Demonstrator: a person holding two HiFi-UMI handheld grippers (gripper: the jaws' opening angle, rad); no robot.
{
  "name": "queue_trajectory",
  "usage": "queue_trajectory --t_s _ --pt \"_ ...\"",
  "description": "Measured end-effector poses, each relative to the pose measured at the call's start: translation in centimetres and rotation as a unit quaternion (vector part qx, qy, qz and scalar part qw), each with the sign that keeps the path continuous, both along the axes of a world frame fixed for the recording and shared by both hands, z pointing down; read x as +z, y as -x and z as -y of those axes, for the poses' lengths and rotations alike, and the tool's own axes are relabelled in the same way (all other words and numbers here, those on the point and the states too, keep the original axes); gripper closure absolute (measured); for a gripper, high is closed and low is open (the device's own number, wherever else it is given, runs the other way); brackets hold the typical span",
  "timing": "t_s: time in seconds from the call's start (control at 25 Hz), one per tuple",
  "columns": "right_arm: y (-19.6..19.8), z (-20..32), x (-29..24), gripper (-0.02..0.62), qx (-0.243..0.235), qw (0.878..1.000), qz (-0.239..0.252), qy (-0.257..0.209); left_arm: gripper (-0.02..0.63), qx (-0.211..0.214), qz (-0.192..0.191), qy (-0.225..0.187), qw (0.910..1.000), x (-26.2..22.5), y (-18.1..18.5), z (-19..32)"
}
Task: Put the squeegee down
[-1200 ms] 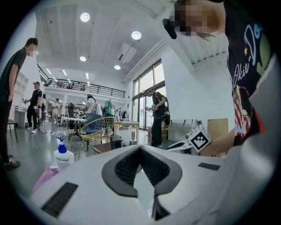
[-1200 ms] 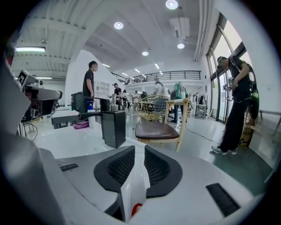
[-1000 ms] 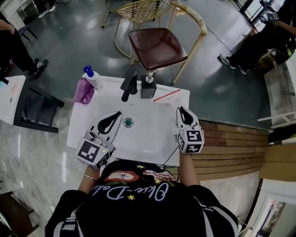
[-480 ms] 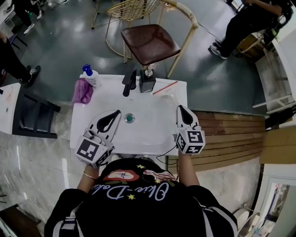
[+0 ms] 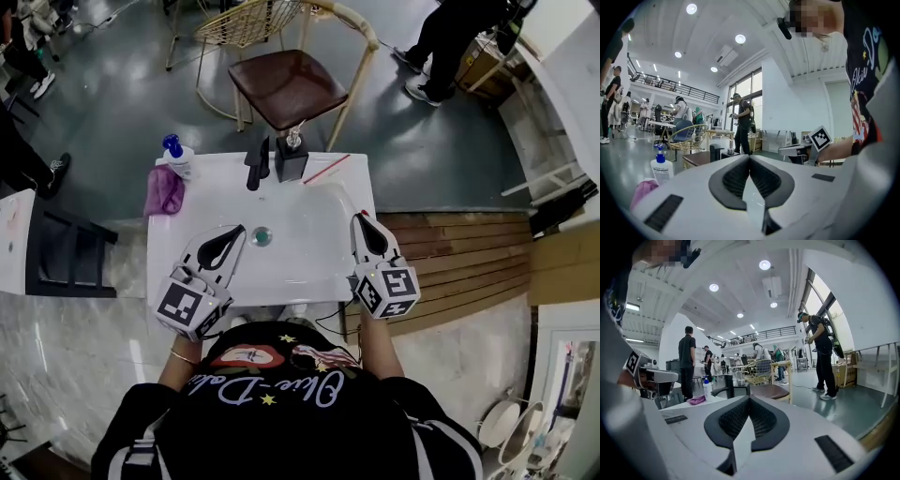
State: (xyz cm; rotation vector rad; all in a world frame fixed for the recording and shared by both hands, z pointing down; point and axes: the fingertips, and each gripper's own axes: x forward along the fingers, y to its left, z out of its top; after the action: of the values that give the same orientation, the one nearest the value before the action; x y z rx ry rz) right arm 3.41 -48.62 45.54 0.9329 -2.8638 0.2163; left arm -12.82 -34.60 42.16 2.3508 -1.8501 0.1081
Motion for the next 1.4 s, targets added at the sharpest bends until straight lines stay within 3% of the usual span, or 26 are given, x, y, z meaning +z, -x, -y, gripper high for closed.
queue_trajectory --t_s 0.8,1.4 --pt "-0.1 -6.6 -2.9 0.581 0.004 1.000 0.026 0.004 0.609 0.064 -0.011 -0.009 0.9978 0.2 -0.2 -1.6" --pt "0.7 -9.0 -3.4 0.581 0.025 0.999 0.035 0.005 0.609 0.083 -0.019 -0.007 0.9963 0.8 1.1 -3.4"
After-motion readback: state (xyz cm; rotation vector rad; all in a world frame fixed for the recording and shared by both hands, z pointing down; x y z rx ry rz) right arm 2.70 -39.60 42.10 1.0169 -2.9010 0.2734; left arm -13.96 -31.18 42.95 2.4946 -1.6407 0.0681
